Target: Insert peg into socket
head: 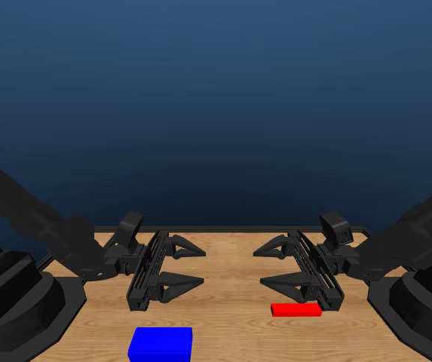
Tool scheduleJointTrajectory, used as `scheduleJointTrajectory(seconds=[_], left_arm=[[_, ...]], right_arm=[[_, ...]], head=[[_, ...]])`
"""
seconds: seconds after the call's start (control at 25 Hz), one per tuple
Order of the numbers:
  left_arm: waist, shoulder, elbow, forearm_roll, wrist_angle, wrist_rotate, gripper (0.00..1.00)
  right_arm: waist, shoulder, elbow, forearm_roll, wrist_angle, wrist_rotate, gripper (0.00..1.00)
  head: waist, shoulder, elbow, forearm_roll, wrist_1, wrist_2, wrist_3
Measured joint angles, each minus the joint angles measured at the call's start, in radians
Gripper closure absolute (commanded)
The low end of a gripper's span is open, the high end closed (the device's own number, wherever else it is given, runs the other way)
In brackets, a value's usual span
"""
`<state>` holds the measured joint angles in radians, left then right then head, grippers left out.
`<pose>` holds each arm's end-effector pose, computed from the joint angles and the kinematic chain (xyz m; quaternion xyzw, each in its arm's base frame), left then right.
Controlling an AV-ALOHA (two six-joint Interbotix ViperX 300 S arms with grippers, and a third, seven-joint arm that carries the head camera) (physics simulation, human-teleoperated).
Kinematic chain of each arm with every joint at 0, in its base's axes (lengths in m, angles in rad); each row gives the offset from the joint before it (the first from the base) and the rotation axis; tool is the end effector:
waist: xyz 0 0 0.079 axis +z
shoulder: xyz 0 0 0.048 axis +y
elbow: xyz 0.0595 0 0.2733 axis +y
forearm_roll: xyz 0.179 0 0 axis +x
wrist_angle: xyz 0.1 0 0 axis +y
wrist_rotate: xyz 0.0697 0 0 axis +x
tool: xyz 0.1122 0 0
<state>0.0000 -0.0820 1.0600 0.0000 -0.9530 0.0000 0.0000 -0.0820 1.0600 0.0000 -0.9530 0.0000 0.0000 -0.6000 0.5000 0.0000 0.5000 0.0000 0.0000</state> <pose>0.3746 0.0000 0.1683 0.0000 0.0125 0.0000 0.9999 0.3746 0.0000 0.1683 0.0000 0.0125 0.0000 0.9999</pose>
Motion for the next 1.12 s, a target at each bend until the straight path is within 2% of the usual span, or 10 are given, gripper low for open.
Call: scheduleJointTrajectory(seconds=[0.08, 0.16, 0.24, 0.32, 0.44, 0.56, 0.72, 0.88, 1.0, 1.12], left_arm=[[-0.041, 0.005, 0.012, -0.023, -0.047, -0.011, 0.00], [-0.073, 0.009, 0.025, -0.038, -0.085, -0.019, 0.00], [-0.085, 0.018, 0.030, -0.043, -0.119, -0.028, 0.00], [-0.084, 0.036, 0.032, -0.044, -0.145, -0.040, 0.00], [-0.083, 0.049, 0.042, -0.048, -0.168, -0.068, 0.00], [-0.097, 0.033, 0.044, -0.093, -0.095, -0.105, 0.00], [-0.128, -0.036, 0.050, -0.176, 0.094, -0.112, 0.00], [-0.159, -0.095, 0.048, -0.226, 0.317, -0.119, 0.00], [-0.174, -0.131, 0.039, -0.236, 0.471, -0.129, 0.00], [-0.184, -0.141, 0.025, -0.225, 0.582, -0.148, 0.00]], right_arm=[[0.013, 0.008, -0.011, 0.012, 0.042, 0.056, 0.00], [0.022, 0.013, -0.014, 0.022, 0.072, 0.093, 0.00], [0.025, 0.013, -0.012, 0.028, 0.089, 0.120, 0.00], [0.025, 0.013, -0.004, 0.032, 0.097, 0.142, 0.00], [0.028, 0.012, 0.007, 0.037, 0.112, 0.160, 0.00], [0.037, 0.011, 0.006, 0.042, 0.140, 0.166, 0.00], [0.052, 0.019, -0.020, 0.040, 0.175, 0.172, 0.00], [0.064, 0.053, -0.061, 0.032, 0.199, 0.178, 0.00], [0.073, 0.073, -0.087, 0.027, 0.208, 0.173, 0.00], [0.084, 0.080, -0.105, 0.024, 0.213, 0.166, 0.00]], head=[[0.000, 0.002, -0.028, 0.000, 0.083, 0.001, 0.000], [0.000, 0.003, -0.048, 0.000, 0.139, 0.001, 0.000], [0.001, 0.003, -0.055, 0.000, 0.175, 0.001, 0.001], [0.002, 0.004, -0.057, 0.000, 0.199, -0.001, 0.002], [-0.001, 0.008, -0.059, -0.001, 0.219, -0.002, 0.004], [-0.004, 0.015, -0.059, -0.002, 0.233, -0.002, 0.011], [-0.005, 0.025, -0.059, 0.001, 0.248, 0.005, 0.030], [-0.005, 0.036, -0.059, 0.006, 0.262, 0.020, 0.050], [-0.007, 0.044, -0.057, 0.007, 0.272, 0.029, 0.059], [-0.012, 0.050, -0.055, 0.006, 0.280, 0.033, 0.064]])
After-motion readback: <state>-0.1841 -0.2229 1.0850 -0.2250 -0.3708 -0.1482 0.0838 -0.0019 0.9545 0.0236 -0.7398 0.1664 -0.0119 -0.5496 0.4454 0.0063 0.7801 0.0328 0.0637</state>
